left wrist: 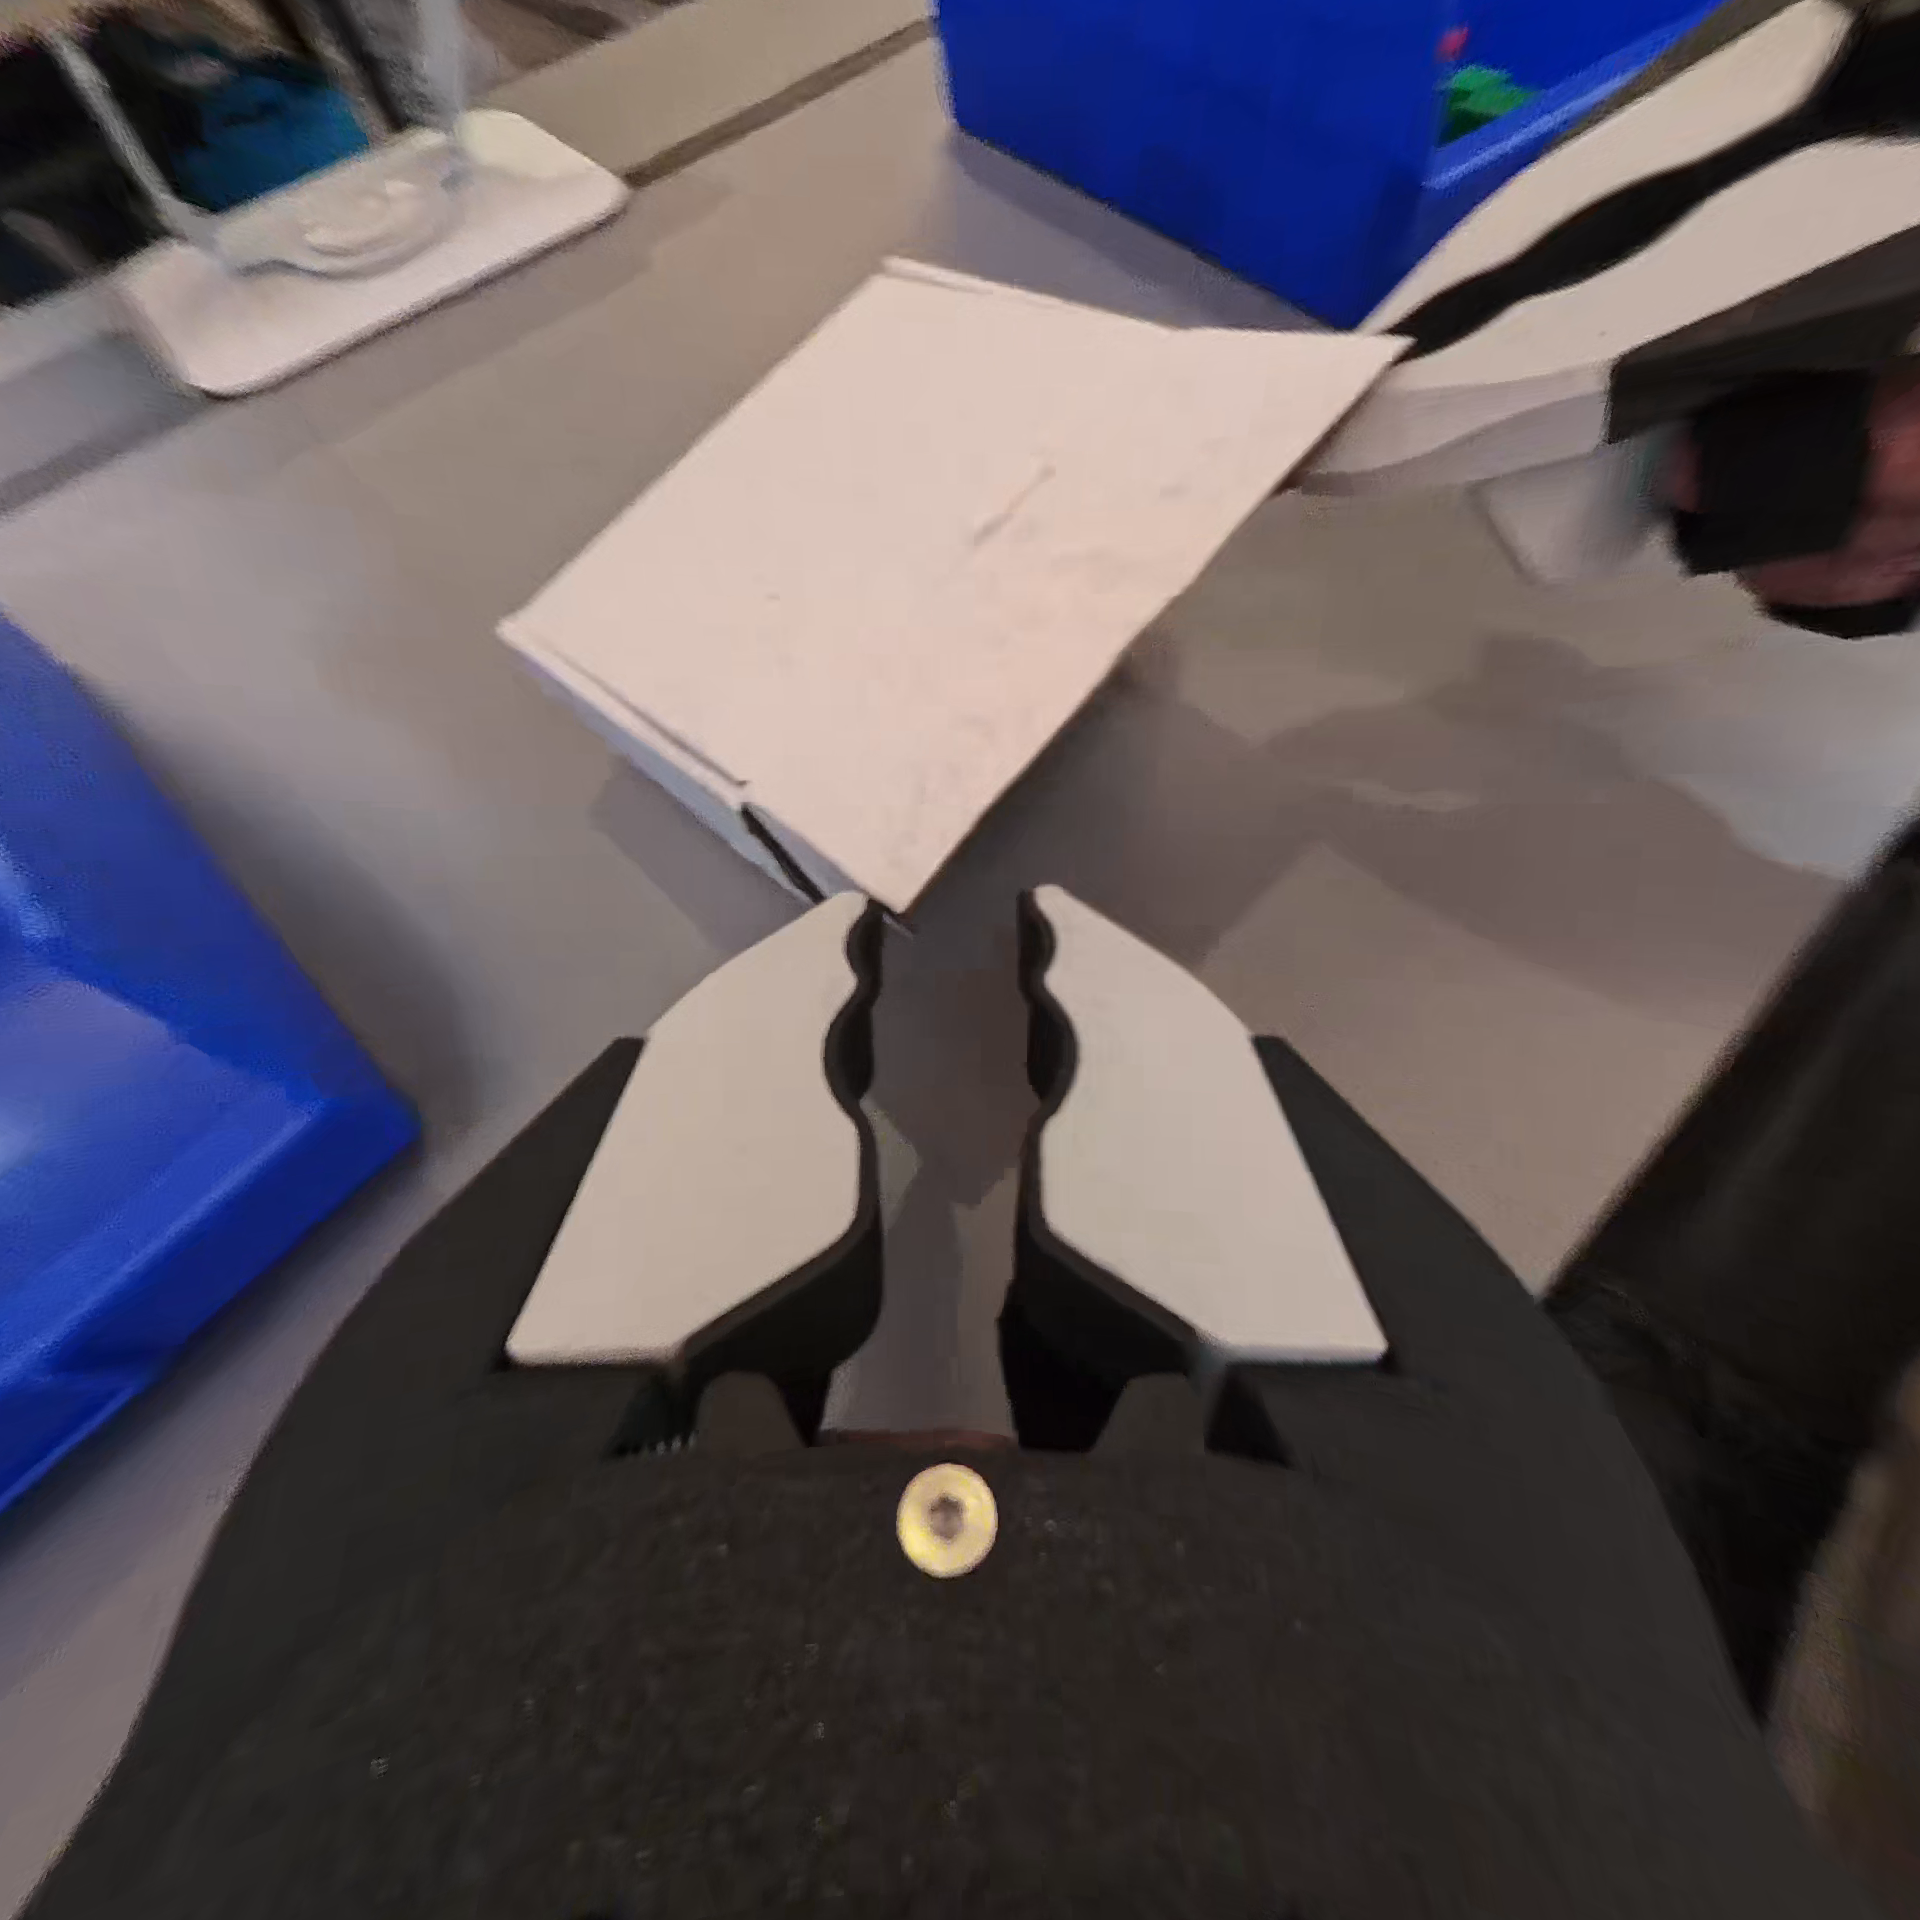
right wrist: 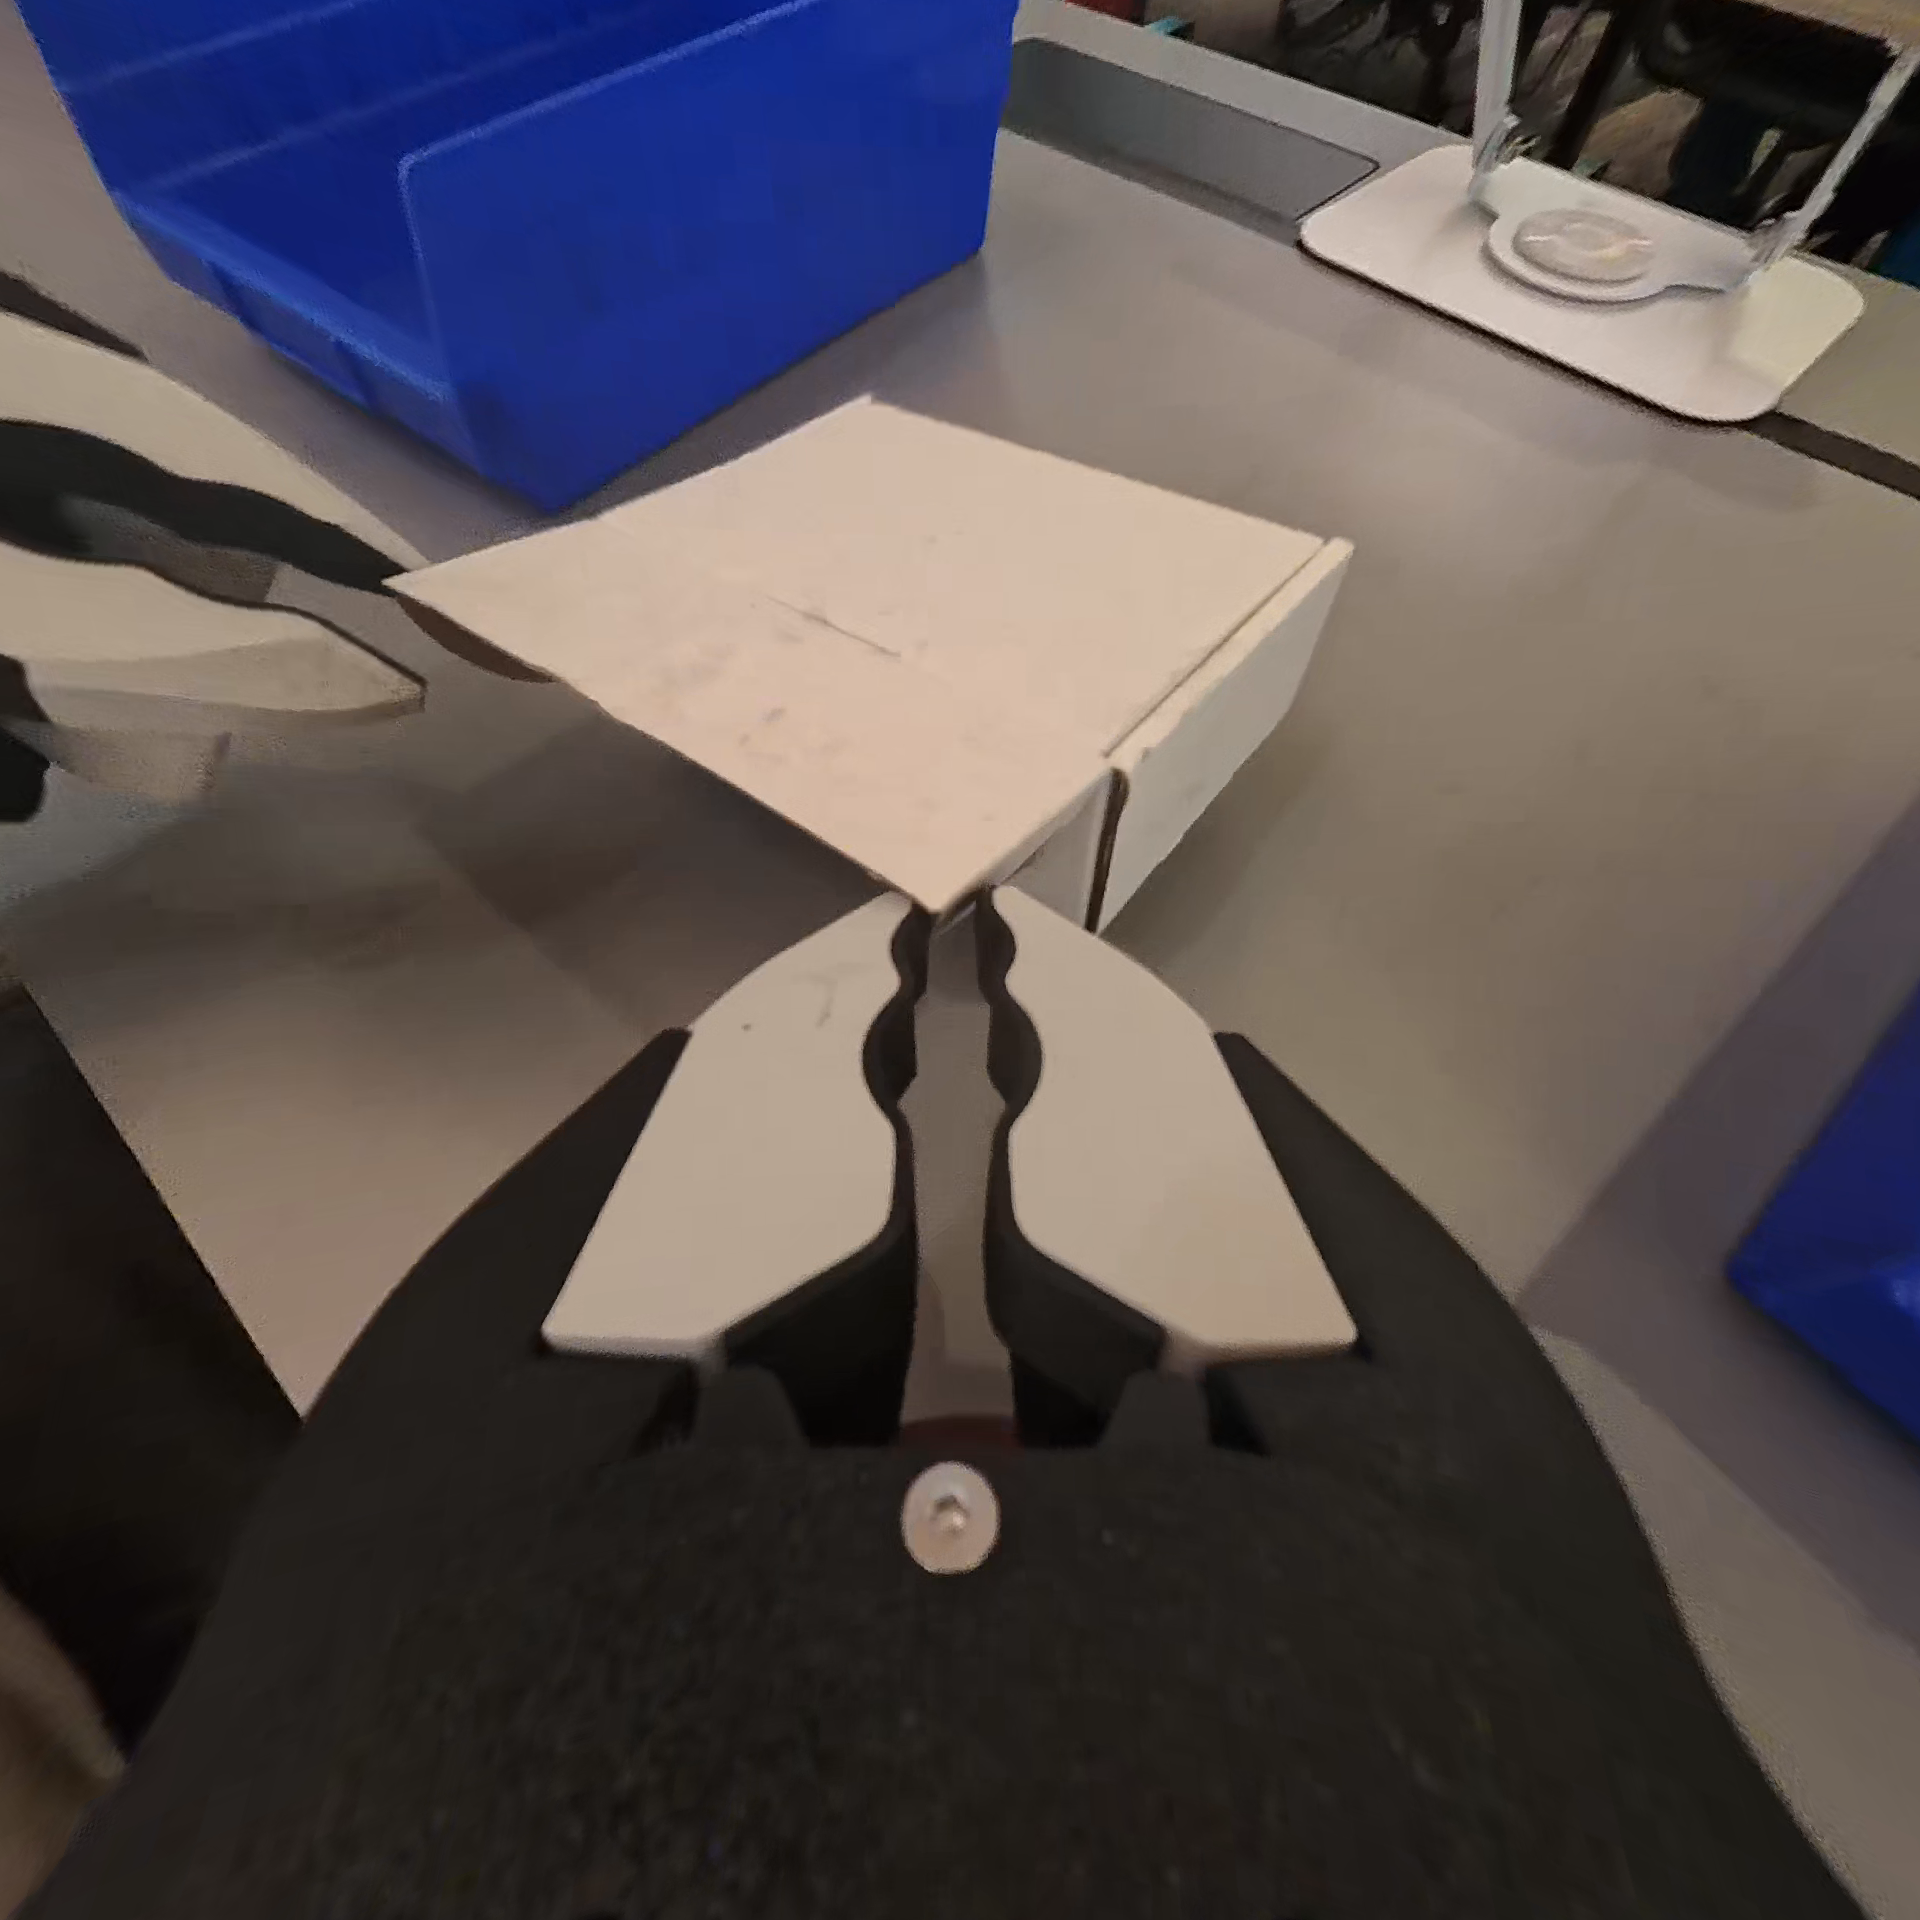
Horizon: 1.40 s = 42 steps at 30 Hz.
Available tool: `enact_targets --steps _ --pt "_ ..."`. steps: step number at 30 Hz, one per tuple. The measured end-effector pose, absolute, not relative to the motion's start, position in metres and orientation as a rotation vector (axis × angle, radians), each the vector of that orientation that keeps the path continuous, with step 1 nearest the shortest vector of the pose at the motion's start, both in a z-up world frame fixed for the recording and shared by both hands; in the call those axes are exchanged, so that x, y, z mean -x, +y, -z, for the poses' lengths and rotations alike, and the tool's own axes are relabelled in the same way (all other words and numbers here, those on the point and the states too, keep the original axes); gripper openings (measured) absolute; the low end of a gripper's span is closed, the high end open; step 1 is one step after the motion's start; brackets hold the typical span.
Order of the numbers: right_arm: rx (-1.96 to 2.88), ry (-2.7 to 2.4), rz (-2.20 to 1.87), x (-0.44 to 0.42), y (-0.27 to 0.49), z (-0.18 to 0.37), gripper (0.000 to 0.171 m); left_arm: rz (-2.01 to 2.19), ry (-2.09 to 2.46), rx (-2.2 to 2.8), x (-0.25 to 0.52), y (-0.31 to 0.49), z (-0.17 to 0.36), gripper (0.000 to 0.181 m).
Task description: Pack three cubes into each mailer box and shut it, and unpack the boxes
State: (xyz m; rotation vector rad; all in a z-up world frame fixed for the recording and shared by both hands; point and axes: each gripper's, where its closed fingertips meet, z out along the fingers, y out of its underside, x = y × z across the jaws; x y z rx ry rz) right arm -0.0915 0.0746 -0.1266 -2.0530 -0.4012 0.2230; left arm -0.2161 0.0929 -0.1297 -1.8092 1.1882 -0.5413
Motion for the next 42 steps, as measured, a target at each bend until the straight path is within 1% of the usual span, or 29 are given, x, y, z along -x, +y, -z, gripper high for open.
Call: enact_targets --steps 1,2,3,6,9,12,17,20,23,25,27,30,33,34,35,36,37,39,42 --pt "2.045 -0.380 -0.226 0.090 0.075 0.122 0.008 0.517 1.173 1.782 0.215 0.095 0.124 0.022" --pt "2.038 -0.361 -0.221 0.087 0.075 0.118 0.007 0.502 1.159 1.759 0.214 0.096 0.117 0.017" --pt "2.035 -0.349 -0.223 0.084 0.074 0.115 0.007 0.484 1.142 1.747 0.214 0.098 0.112 0.006" --pt "2.073 -0.309 -0.235 0.076 0.073 0.122 0.006 0.501 1.154 1.764 0.208 0.096 0.114 0.005" --pt "2.136 -0.300 -0.193 0.069 0.078 0.143 0.005 0.442 1.190 1.828 0.204 0.098 0.138 0.005" --pt "2.178 -0.332 -0.119 0.063 0.084 0.158 0.004 0.381 1.233 1.809 0.201 0.099 0.148 0.004" --pt "2.212 -0.332 -0.130 0.063 0.101 0.168 0.003 0.378 1.230 1.851 0.201 0.111 0.161 0.000" --pt "2.238 -0.330 -0.179 0.069 0.111 0.176 0.002 0.367 1.248 1.900 0.204 0.121 0.178 0.000" --pt "2.228 -0.342 -0.141 0.066 0.117 0.174 0.002 0.327 1.237 1.923 0.211 0.130 0.182 0.000" --pt "2.234 -0.352 -0.159 0.067 0.114 0.175 0.005 0.331 1.224 1.924 0.214 0.132 0.180 0.010" --pt "2.220 -0.361 -0.160 0.067 0.113 0.177 0.012 0.343 1.210 1.932 0.213 0.134 0.181 0.023" --pt "2.218 -0.360 -0.142 0.066 0.118 0.177 0.021 0.289 1.233 1.928 0.211 0.135 0.186 0.029" --pt "2.186 -0.406 -0.113 0.073 0.123 0.174 0.015 0.188 1.239 1.809 0.204 0.141 0.177 0.029" --pt "2.177 -0.413 -0.071 0.072 0.125 0.173 0.011 0.146 1.242 1.781 0.201 0.143 0.175 0.026" --pt "2.171 -0.415 -0.008 0.069 0.125 0.171 0.004 0.091 1.233 1.763 0.201 0.148 0.172 0.022" --pt "2.163 -0.438 0.036 0.066 0.124 0.167 0.003 0.041 1.220 1.751 0.202 0.152 0.168 0.013" --pt "2.152 -0.451 0.046 0.066 0.122 0.162 0.003 0.028 1.211 1.739 0.202 0.154 0.163 0.009" --pt "2.137 -0.426 0.001 0.066 0.114 0.146 0.003 0.125 1.199 1.749 0.199 0.146 0.151 0.008" --pt "2.137 -0.366 -0.103 0.069 0.092 0.116 0.002 0.304 1.181 1.764 0.197 0.121 0.118 0.002"
